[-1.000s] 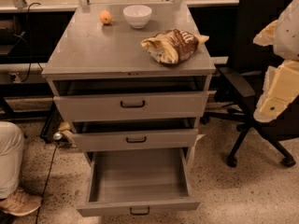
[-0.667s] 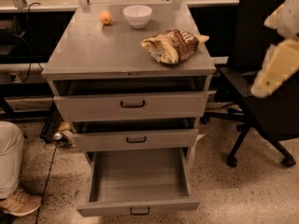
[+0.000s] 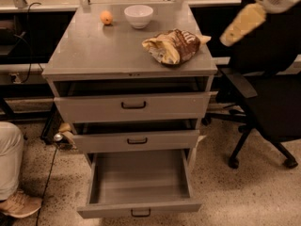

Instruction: Place brown chip bag into bottom drawer

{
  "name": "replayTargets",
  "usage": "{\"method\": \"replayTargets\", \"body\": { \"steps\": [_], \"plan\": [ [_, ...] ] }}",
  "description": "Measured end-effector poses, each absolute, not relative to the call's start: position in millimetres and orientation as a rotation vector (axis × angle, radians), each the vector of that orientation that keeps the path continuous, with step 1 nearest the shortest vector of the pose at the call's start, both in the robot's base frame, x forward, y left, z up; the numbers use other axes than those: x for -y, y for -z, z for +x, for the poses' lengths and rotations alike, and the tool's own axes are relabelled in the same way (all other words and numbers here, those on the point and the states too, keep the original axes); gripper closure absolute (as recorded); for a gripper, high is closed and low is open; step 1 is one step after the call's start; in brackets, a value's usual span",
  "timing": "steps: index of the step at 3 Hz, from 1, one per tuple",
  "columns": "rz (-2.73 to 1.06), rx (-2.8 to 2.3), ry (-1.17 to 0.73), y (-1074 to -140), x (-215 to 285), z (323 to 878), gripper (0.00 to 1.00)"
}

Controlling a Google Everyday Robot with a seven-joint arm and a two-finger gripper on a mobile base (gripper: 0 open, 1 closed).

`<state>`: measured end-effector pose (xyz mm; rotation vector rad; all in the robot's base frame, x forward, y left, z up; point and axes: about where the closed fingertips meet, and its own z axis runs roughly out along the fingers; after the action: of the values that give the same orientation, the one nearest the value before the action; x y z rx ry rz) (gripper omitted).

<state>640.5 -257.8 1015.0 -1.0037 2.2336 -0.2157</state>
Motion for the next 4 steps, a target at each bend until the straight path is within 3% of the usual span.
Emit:
{"method": "replayTargets", "body": {
  "steps": [2,4],
  "plan": [
    [-0.902,-2.259,0.170,-1008.5,252.4,653.9,0.00],
    [-0.790,-2.323,-0.047,-944.6,167.6,684.2,0.00]
  ]
}}
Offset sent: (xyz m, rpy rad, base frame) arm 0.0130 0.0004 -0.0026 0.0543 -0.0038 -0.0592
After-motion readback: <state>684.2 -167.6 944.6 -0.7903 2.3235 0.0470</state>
